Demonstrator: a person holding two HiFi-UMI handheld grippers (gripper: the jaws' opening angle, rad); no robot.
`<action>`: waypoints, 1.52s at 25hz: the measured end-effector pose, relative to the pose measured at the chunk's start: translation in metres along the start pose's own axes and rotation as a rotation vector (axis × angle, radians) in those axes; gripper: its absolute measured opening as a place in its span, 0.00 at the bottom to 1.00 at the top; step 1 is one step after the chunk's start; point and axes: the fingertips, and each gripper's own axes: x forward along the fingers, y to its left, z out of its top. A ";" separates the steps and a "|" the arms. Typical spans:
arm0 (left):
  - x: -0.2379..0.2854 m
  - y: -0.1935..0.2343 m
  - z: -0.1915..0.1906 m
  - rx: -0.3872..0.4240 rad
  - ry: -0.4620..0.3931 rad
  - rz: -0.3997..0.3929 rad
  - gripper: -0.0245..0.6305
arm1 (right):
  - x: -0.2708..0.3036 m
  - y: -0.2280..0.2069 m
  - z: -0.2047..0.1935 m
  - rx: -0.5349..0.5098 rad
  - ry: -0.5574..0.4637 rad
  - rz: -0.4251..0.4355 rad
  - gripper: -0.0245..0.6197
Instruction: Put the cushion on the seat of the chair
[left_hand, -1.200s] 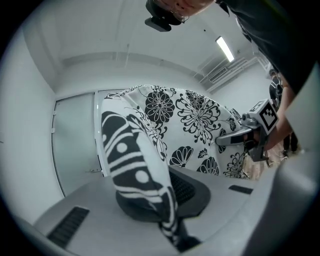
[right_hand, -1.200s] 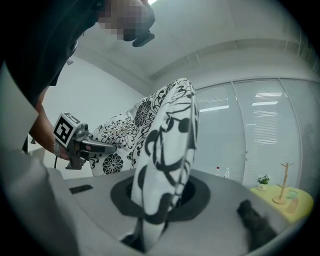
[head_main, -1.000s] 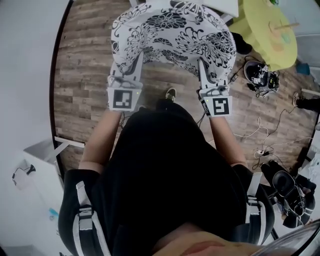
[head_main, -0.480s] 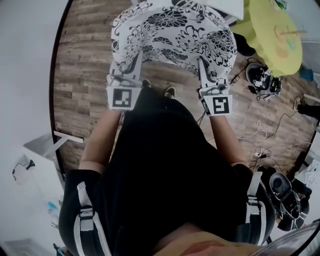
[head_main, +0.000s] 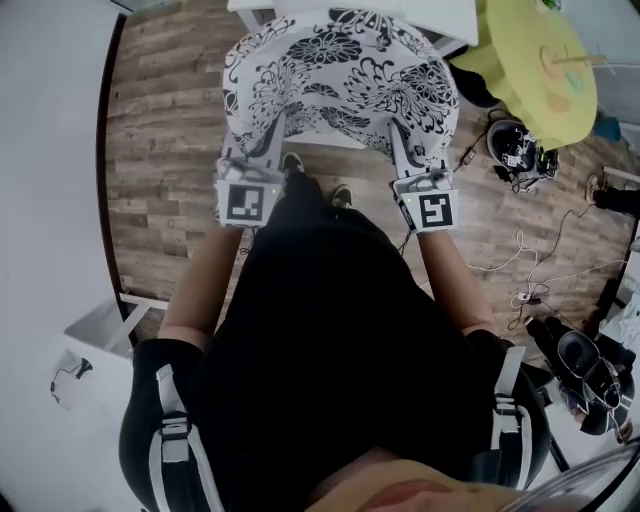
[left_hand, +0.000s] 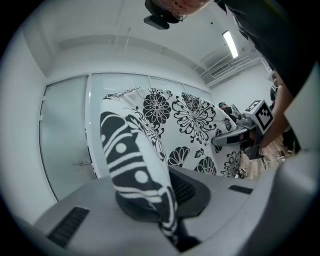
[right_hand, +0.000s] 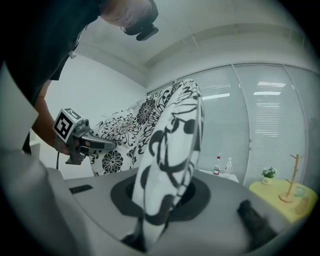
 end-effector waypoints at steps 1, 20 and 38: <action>-0.001 -0.001 0.002 0.005 -0.010 -0.015 0.08 | 0.000 0.002 0.004 0.004 -0.005 -0.009 0.12; 0.014 0.005 -0.048 -0.044 0.113 -0.149 0.08 | 0.005 0.006 -0.057 0.004 0.164 -0.094 0.12; 0.150 -0.035 -0.314 -0.278 0.481 -0.169 0.08 | 0.093 -0.041 -0.333 0.248 0.470 0.029 0.12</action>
